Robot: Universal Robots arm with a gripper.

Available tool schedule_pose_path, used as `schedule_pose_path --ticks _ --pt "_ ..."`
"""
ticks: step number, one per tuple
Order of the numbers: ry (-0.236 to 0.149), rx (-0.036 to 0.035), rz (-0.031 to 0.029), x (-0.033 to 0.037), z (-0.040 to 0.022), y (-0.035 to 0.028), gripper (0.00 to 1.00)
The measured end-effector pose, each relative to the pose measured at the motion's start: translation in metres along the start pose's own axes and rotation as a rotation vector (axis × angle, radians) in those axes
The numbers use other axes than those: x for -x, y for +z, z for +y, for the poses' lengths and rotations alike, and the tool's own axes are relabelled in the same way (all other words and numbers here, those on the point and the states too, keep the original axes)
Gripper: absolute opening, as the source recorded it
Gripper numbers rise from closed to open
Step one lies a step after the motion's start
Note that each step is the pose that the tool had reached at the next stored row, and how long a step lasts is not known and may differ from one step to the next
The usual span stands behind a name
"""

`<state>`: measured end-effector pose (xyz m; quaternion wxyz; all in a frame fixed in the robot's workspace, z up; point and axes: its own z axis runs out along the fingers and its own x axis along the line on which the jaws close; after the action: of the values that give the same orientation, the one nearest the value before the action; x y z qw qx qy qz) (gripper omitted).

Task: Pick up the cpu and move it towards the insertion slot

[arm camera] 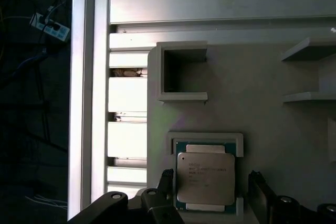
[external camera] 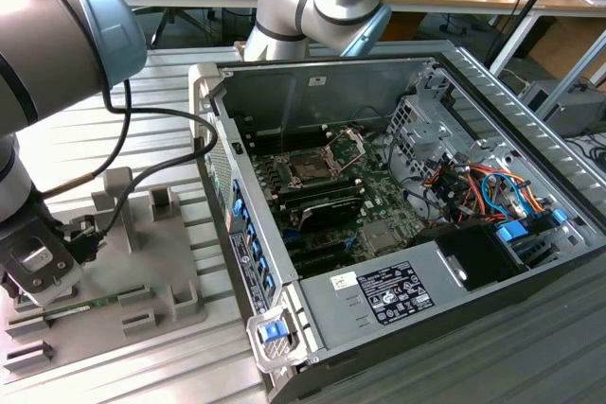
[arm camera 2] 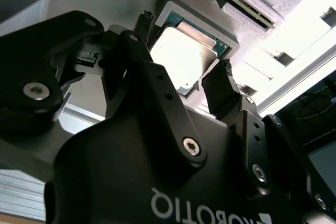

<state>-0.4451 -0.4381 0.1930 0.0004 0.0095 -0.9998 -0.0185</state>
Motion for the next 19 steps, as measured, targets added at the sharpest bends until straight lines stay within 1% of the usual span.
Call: schedule_pose_path --ticks 13,18,19 --pt "0.0 -0.0001 0.0003 -0.0001 -0.0001 0.0038 0.67" --pt "0.0 0.0005 -0.0012 0.0001 -0.0002 0.0062 0.67" --pt "0.0 0.0004 -0.0006 0.0001 -0.0002 0.0061 0.67"
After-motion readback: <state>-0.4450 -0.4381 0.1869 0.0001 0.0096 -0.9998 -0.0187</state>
